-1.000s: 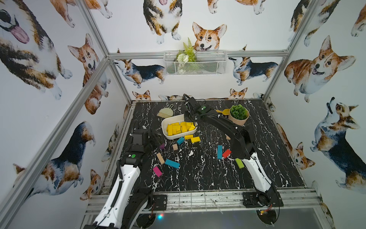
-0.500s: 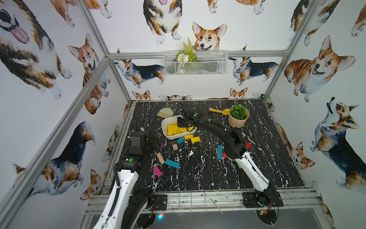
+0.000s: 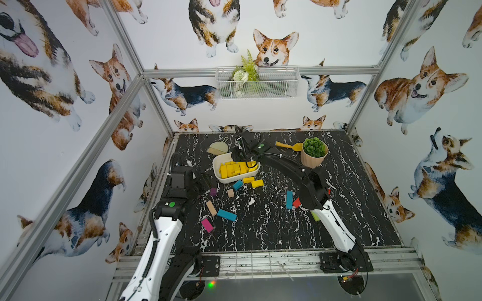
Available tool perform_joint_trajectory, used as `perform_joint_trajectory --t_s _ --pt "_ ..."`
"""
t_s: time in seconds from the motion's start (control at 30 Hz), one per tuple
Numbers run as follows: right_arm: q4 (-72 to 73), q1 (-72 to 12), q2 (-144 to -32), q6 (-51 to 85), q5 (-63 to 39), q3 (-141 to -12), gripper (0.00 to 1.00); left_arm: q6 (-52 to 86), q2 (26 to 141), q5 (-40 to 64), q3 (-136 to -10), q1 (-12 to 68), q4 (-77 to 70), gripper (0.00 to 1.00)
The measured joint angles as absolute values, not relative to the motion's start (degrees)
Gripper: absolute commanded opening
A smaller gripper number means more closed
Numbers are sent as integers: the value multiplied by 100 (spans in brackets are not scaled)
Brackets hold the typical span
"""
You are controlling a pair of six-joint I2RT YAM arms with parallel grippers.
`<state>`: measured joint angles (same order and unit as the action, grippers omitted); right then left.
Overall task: Pick out the yellow building blocks
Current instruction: Place the building block in the storage box, then pick up the building block from the center of the board.
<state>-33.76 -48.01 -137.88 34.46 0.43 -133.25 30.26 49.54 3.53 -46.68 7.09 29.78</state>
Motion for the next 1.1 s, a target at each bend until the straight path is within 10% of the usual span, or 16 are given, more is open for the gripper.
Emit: perform_joint_trajectory --t_s 0.5,1.1 --pt "-2038 -4779 -8952 3151 655 -7238 48 261 6215 412 -4877 2753 2235 63" --pt "-2611 -4187 -5887 3623 1662 -4576 49 -2692 10641 -823 -7907 4383 3142 54"
